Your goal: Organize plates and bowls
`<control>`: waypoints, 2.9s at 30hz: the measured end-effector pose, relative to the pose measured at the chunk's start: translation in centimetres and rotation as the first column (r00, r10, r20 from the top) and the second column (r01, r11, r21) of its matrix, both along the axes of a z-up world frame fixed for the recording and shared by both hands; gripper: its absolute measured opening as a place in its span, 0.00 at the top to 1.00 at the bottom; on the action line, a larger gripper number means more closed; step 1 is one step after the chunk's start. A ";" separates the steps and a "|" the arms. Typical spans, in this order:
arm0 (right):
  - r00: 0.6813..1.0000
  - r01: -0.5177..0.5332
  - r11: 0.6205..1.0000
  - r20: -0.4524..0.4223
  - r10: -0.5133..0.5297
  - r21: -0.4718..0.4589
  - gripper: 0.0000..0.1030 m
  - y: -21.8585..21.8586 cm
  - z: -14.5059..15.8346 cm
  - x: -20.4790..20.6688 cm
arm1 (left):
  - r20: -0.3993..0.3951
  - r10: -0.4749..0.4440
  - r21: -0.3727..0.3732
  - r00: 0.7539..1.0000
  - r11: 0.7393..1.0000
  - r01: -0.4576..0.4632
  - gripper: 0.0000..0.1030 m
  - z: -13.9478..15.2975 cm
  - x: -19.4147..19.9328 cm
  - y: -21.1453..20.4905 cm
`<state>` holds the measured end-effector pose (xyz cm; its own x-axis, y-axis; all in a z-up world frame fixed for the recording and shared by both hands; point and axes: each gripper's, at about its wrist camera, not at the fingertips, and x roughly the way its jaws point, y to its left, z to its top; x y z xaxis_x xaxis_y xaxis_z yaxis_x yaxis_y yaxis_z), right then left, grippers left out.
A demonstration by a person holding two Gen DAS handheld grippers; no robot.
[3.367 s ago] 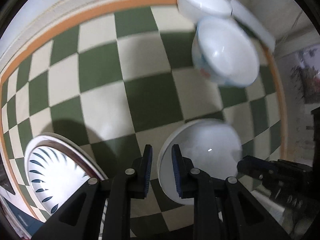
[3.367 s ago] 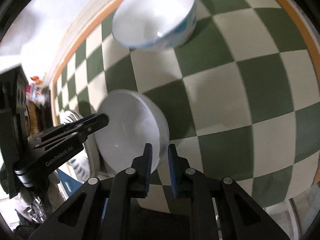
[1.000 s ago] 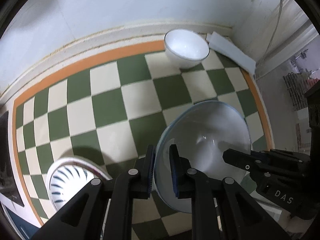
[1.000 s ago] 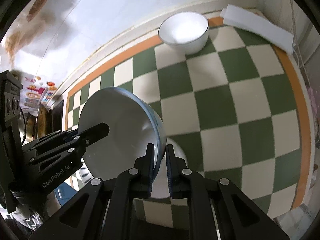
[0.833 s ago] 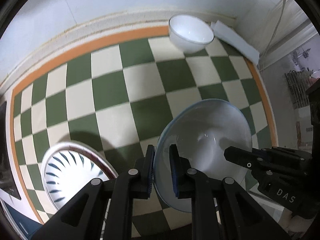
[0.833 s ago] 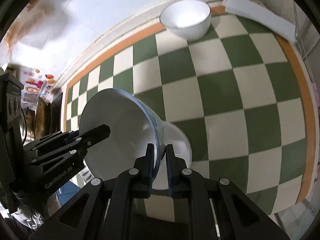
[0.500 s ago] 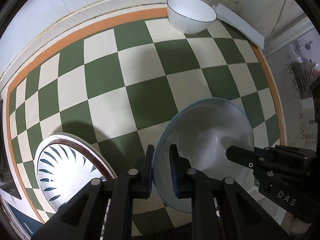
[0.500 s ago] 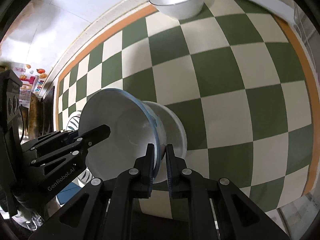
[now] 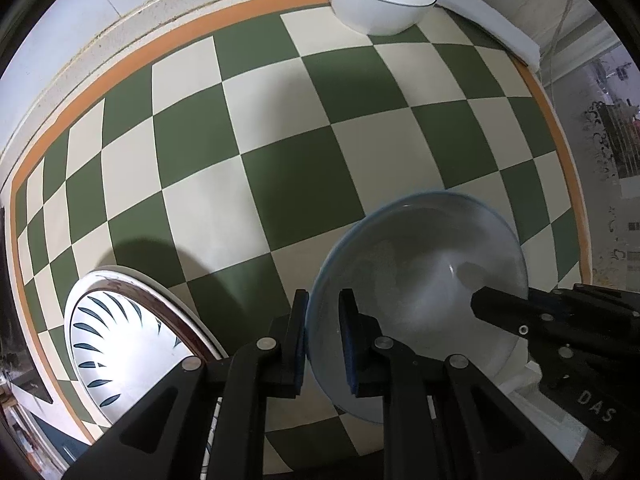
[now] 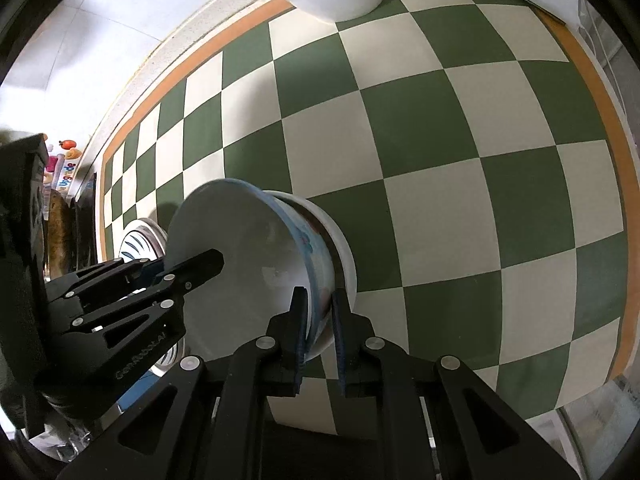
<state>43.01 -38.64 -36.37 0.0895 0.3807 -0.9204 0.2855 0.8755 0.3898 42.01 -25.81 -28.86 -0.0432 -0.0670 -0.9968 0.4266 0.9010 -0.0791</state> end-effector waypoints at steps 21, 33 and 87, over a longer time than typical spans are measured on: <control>0.999 0.017 0.999 0.051 -0.019 0.042 0.84 -3.4 4.5 2.2 | 0.014 0.050 -0.069 0.999 0.996 -0.049 0.86 5.2 2.8 0.8; 0.968 0.184 0.983 0.173 -0.182 0.005 0.53 -13.5 4.2 16.7 | 0.062 0.185 -0.165 0.981 0.971 -0.173 0.76 4.5 20.0 -5.7; 0.966 0.031 0.999 0.256 -0.026 -0.017 0.91 -3.5 10.1 4.6 | 0.230 0.064 -0.171 0.971 0.985 -0.024 0.89 11.6 3.9 -2.0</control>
<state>47.58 -42.15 -26.22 0.3337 0.3559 -0.8729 0.2036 0.8769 0.4354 45.87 -27.80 -17.29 0.1965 -0.2287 -0.9535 0.4113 0.9020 -0.1316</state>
